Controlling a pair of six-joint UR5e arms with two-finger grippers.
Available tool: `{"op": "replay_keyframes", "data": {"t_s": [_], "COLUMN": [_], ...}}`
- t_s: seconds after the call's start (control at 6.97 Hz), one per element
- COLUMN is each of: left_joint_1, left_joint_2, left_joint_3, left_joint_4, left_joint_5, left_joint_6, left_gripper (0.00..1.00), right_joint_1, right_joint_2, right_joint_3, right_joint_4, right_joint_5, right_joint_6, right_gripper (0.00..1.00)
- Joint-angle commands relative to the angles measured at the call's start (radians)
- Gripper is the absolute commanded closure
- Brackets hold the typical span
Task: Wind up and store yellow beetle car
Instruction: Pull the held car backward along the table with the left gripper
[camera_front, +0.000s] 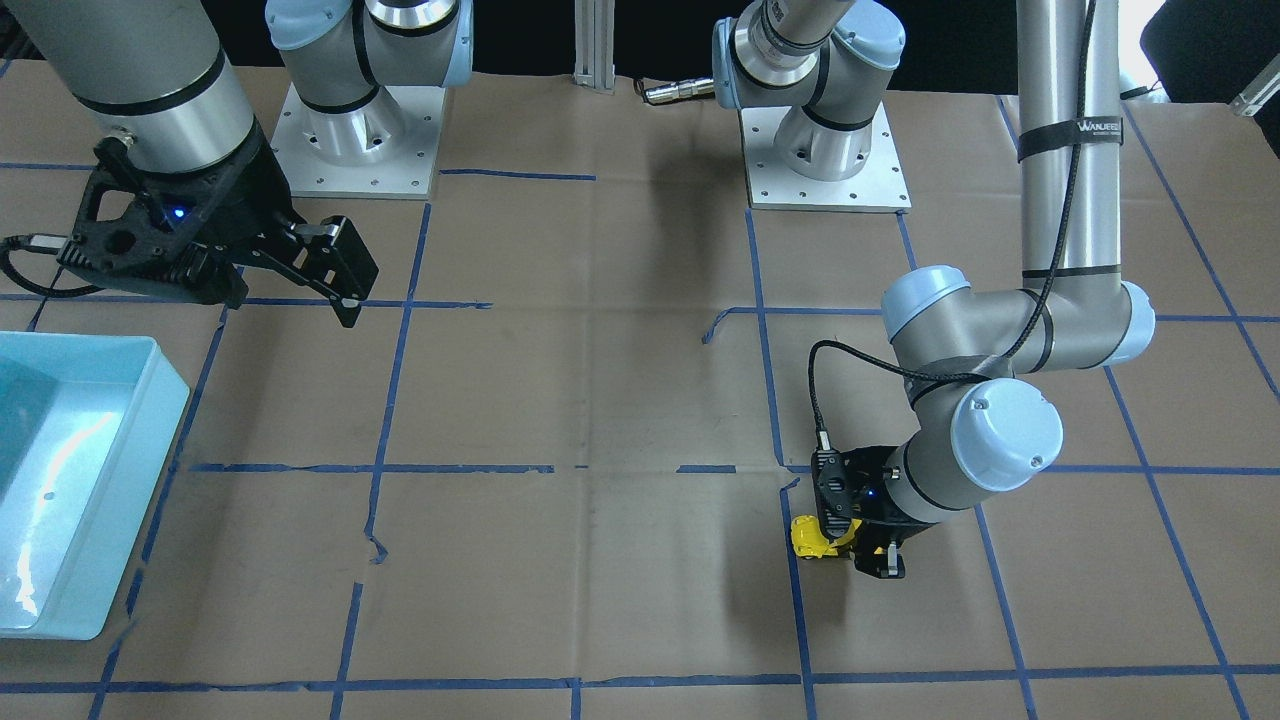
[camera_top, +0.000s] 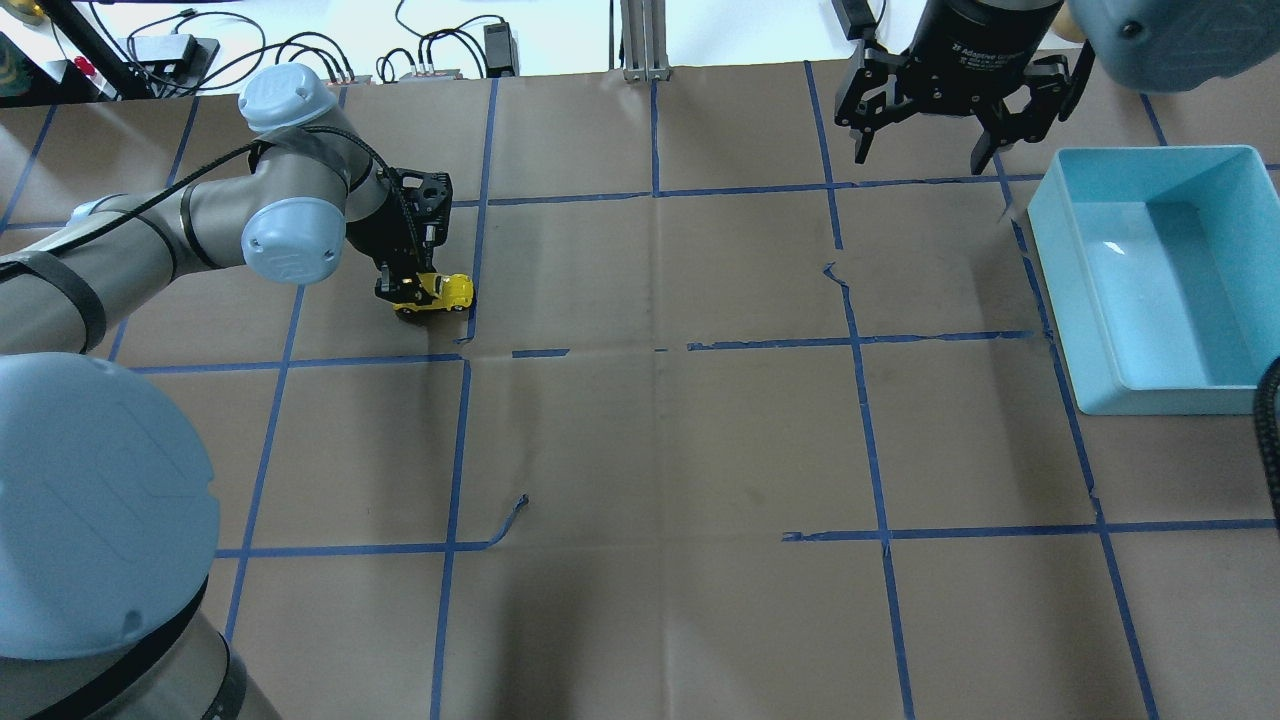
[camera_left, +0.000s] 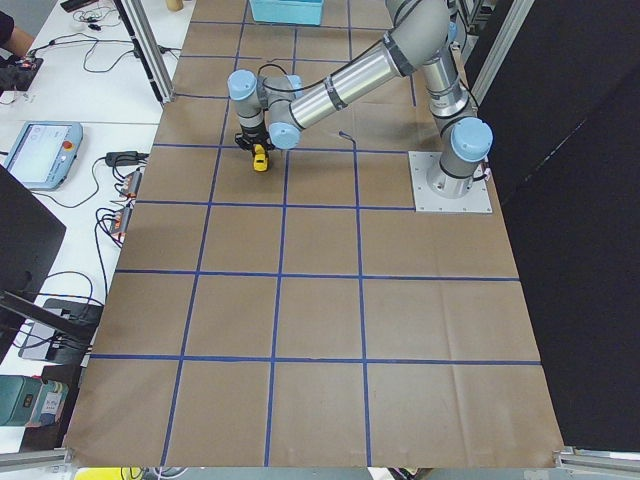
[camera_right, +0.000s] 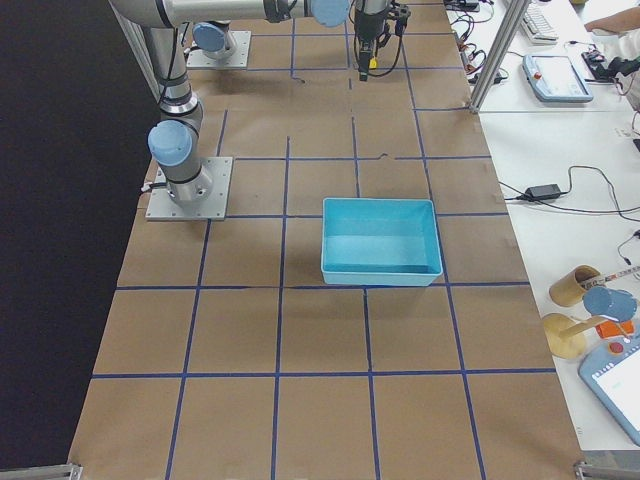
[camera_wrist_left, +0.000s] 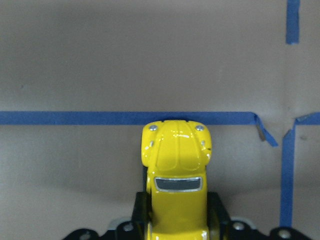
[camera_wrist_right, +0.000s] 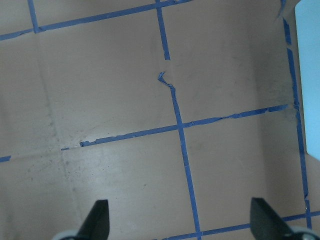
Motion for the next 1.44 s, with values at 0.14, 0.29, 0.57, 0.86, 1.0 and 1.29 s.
{"op": "replay_keyframes", "data": {"t_s": [0.14,0.29,0.57,0.86,1.0,1.29], "left_joint_1": [0.013,0.017,0.033,0.042,0.043,0.054], "left_joint_2": [0.001,0.001,0.004,0.002,0.002,0.008], "left_joint_3": [-0.007,-0.007,-0.008,-0.008,-0.008,-0.008], "left_joint_4": [0.000,0.000,0.000,-0.002,0.000,-0.002], "left_joint_5": [0.000,0.000,0.000,0.000,0.000,0.002], "left_joint_6": [0.003,0.026,0.029,0.031,0.037,0.075], "left_gripper": [0.99,0.99,0.99,0.99,0.99,0.99], "right_joint_1": [0.000,0.000,0.000,0.000,0.000,0.000], "right_joint_2": [-0.001,0.001,0.001,0.001,0.002,0.002], "right_joint_3": [0.001,-0.001,-0.001,-0.001,-0.001,0.001], "right_joint_4": [-0.002,-0.002,-0.002,-0.002,-0.002,-0.002], "right_joint_5": [-0.005,-0.005,0.001,-0.005,-0.006,-0.006], "right_joint_6": [0.002,0.004,0.010,0.010,0.005,0.005], "right_gripper": [0.00,0.00,0.00,0.00,0.00,0.00]}}
